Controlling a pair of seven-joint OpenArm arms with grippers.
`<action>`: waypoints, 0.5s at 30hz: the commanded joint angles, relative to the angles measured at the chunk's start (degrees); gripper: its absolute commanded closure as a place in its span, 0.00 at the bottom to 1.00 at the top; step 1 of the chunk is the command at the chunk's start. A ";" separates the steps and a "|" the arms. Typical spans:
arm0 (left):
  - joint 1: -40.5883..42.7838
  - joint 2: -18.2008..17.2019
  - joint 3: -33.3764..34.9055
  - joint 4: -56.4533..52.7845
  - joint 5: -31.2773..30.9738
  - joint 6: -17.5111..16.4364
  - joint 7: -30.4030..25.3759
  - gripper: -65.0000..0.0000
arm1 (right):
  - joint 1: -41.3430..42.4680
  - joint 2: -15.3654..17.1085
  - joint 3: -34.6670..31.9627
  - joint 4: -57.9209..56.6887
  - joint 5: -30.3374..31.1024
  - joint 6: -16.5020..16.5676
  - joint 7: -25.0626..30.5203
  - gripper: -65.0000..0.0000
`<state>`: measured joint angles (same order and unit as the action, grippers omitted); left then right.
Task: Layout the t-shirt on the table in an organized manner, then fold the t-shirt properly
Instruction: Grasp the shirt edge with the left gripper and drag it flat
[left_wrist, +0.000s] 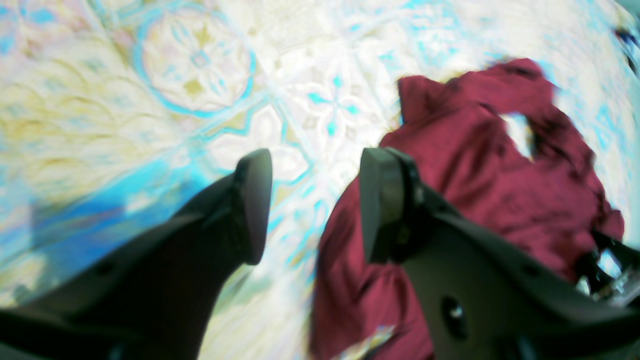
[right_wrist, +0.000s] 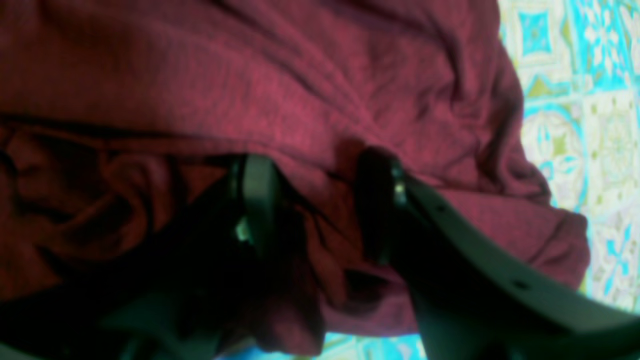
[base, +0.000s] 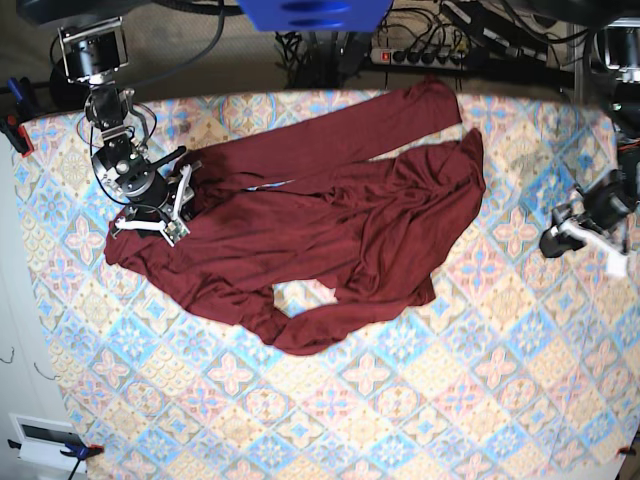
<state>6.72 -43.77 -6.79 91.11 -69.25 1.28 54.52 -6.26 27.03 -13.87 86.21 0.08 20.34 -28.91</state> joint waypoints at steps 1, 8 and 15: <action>-5.45 1.09 3.84 -1.57 -0.42 -1.06 -0.41 0.57 | 0.77 0.89 0.37 0.69 -0.47 -0.43 0.11 0.62; -23.64 17.70 15.97 -17.22 11.63 -1.06 -0.59 0.57 | 0.77 0.89 0.37 0.77 -0.47 -0.43 0.11 0.62; -33.93 27.99 22.30 -32.34 25.69 -1.06 -3.05 0.57 | 0.77 0.89 0.46 0.77 -0.47 -0.43 0.20 0.62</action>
<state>-25.89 -15.00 15.88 57.89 -43.27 0.19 51.57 -6.02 27.00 -13.85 86.26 -0.12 20.32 -28.86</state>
